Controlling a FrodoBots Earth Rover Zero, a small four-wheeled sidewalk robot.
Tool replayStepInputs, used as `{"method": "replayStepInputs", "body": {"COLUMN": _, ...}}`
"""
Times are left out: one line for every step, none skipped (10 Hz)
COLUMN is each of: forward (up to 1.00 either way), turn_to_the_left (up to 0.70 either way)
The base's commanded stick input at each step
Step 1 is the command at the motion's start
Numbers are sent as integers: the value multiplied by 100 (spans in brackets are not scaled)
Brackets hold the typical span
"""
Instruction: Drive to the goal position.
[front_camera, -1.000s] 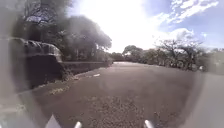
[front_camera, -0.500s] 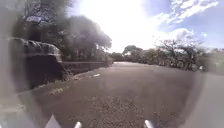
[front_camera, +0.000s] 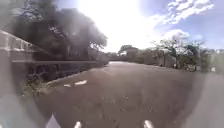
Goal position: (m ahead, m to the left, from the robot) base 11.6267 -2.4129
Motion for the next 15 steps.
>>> {"method": "replayStepInputs", "body": {"forward": 50, "turn_to_the_left": 0}}
{"method": "replayStepInputs", "body": {"forward": 50, "turn_to_the_left": 0}}
{"method": "replayStepInputs", "body": {"forward": 50, "turn_to_the_left": 0}}
{"method": "replayStepInputs", "body": {"forward": 50, "turn_to_the_left": 0}}
{"method": "replayStepInputs", "body": {"forward": 50, "turn_to_the_left": 0}}
{"method": "replayStepInputs", "body": {"forward": 50, "turn_to_the_left": 0}}
{"method": "replayStepInputs", "body": {"forward": 50, "turn_to_the_left": 0}}
{"method": "replayStepInputs", "body": {"forward": 50, "turn_to_the_left": 0}}
{"method": "replayStepInputs", "body": {"forward": 50, "turn_to_the_left": 0}}
{"method": "replayStepInputs", "body": {"forward": 50, "turn_to_the_left": 0}}
{"method": "replayStepInputs", "body": {"forward": 50, "turn_to_the_left": 0}}
{"method": "replayStepInputs", "body": {"forward": 50, "turn_to_the_left": 0}}
{"method": "replayStepInputs", "body": {"forward": 50, "turn_to_the_left": 0}}
{"method": "replayStepInputs", "body": {"forward": 50, "turn_to_the_left": 0}}
{"method": "replayStepInputs", "body": {"forward": 50, "turn_to_the_left": -13}}
